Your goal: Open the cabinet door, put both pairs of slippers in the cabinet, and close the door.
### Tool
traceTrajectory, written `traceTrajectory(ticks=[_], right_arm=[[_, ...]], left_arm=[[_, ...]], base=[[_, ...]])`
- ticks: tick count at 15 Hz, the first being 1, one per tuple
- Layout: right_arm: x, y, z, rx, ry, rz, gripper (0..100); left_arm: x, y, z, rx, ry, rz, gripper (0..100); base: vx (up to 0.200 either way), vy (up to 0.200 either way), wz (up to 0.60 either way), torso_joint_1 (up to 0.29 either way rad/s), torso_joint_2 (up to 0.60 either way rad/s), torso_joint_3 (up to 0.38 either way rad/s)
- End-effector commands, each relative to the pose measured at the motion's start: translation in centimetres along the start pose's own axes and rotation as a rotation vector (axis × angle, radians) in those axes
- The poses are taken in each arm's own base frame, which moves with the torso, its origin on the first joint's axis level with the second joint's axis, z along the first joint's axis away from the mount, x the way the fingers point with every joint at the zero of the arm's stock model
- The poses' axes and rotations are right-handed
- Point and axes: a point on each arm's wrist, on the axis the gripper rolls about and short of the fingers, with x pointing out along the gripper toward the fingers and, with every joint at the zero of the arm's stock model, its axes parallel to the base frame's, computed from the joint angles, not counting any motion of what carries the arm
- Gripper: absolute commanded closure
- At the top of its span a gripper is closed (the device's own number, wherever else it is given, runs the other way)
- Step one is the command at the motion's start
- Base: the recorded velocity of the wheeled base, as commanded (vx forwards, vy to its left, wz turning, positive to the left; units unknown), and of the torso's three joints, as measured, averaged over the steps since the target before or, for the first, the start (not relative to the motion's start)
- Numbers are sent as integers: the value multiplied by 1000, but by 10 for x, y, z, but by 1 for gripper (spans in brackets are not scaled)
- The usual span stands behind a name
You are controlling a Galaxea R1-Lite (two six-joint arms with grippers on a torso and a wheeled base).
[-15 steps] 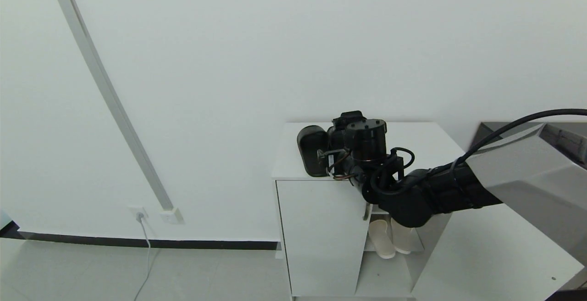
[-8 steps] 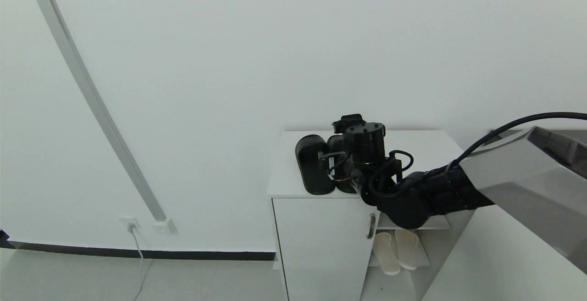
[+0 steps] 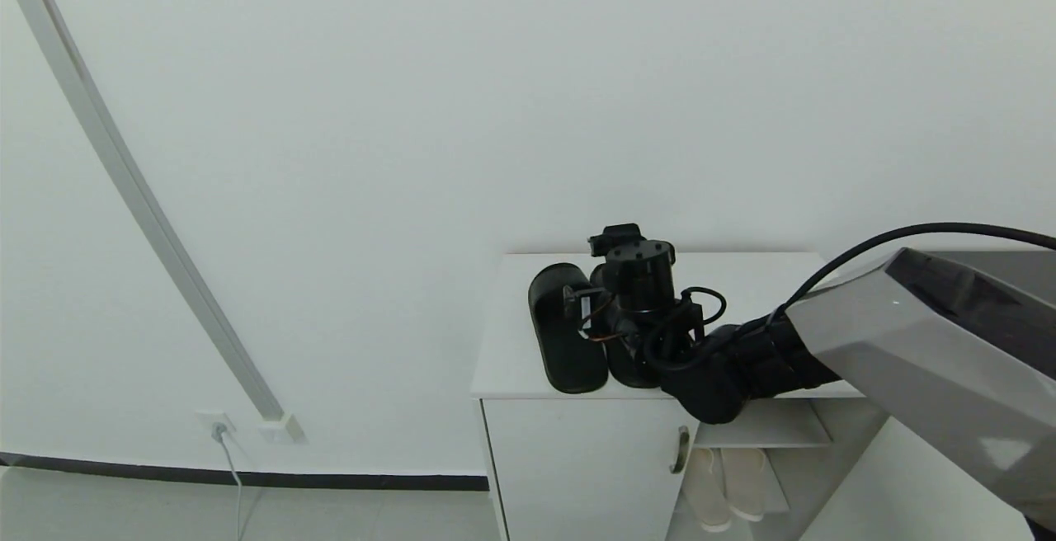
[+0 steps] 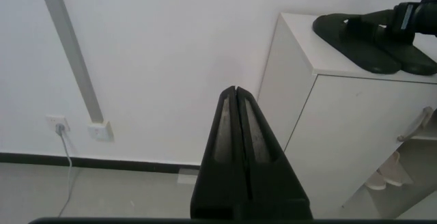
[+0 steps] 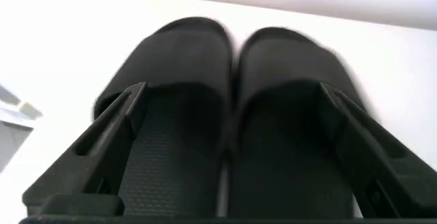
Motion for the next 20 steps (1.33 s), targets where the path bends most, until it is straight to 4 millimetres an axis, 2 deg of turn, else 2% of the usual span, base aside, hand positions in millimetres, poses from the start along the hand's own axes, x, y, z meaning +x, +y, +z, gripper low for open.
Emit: traceTrajectory(ticks=[1, 8, 12, 17, 18, 20], right_arm=[[9, 4, -17, -5, 6, 2, 0], [26, 8, -26, -2, 3, -5, 0], [51, 0, -34, 8, 0, -39, 0], [57, 0, -25, 19, -14, -45, 0], [57, 0, -26, 18, -13, -45, 100], [57, 0, -26, 17, -13, -45, 100]], left_arm=[[0, 0, 0, 0, 0, 1, 100], [0, 0, 0, 0, 1, 1, 100], [0, 0, 0, 0, 0, 1, 100], [0, 0, 0, 0, 0, 1, 100], [0, 0, 0, 0, 0, 1, 100], [0, 0, 0, 0, 0, 1, 100]], base=[[0, 0, 0, 0, 0, 0], [0, 0, 0, 0, 0, 0], [0, 0, 0, 0, 0, 0], [0, 0, 0, 0, 0, 0], [0, 0, 0, 0, 0, 0], [0, 0, 0, 0, 0, 0]])
